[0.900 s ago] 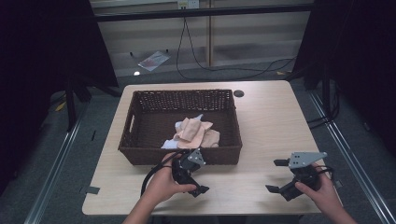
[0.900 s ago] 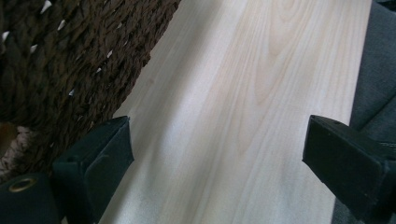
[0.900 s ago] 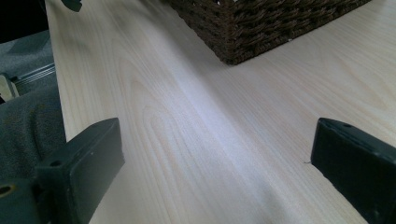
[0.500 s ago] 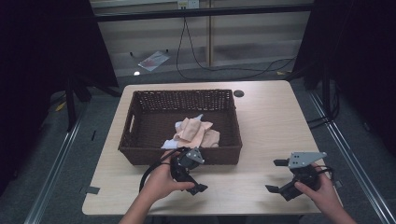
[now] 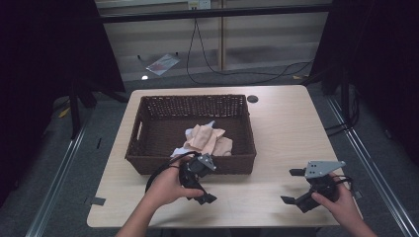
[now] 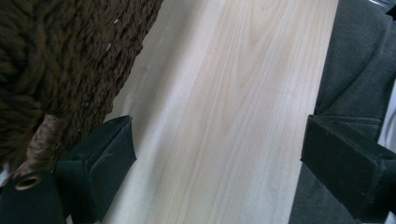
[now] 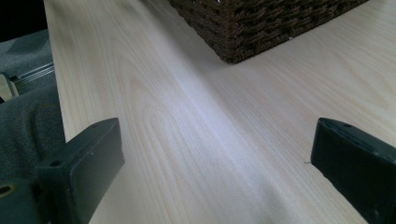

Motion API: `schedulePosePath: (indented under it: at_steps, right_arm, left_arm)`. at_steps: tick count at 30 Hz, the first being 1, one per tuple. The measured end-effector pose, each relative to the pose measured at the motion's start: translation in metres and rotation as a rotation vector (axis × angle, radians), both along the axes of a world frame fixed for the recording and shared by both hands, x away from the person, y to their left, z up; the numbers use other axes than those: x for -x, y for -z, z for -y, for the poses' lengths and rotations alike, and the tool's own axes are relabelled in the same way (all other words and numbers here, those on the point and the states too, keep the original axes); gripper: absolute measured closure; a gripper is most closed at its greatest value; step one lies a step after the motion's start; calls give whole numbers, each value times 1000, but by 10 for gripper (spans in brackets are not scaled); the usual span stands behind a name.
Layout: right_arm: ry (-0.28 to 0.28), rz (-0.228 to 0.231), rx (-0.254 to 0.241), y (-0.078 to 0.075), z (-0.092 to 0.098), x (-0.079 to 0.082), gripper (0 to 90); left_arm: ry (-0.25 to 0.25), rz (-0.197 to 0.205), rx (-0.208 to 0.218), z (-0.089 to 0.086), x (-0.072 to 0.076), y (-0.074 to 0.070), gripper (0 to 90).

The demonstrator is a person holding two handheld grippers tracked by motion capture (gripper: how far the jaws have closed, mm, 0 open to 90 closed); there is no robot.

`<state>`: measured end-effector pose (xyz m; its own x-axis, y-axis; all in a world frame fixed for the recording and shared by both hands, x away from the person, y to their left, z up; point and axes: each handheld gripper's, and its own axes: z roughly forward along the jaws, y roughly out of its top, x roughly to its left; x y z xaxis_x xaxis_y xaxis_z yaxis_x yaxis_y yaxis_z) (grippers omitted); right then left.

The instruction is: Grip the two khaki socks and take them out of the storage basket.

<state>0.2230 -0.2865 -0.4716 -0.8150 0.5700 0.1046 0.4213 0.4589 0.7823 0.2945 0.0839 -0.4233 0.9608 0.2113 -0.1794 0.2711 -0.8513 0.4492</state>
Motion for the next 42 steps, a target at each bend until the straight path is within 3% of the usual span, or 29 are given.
schedulePosePath:
  at_steps: [10,12,14,20,33,38,42]
  right_arm:
    - [0,0,-2,0,0,0,23]
    - [-3,-1,-5,0,0,0,23]
    - [-2,1,0,0,0,0,23]
    - [-1,-1,-2,0,0,0,23]
    - [-4,-2,-3,0,0,0,23]
    - [-5,-2,-3,0,0,0,23]
    - [-4,-2,-3,0,0,0,23]
  left_arm:
    - [6,-13,-11,0,-8,-24,95]
    - [14,-43,-2,-1,-13,-33,95]
    - [11,-46,4,0,-14,-35,96]
    - [6,-45,-26,0,-23,-48,97]
    - [-79,-33,-41,-3,-60,-73,99]
    - [-107,-24,-54,-3,-72,-74,100]
    - [-156,-24,-63,-3,-86,-73,97]
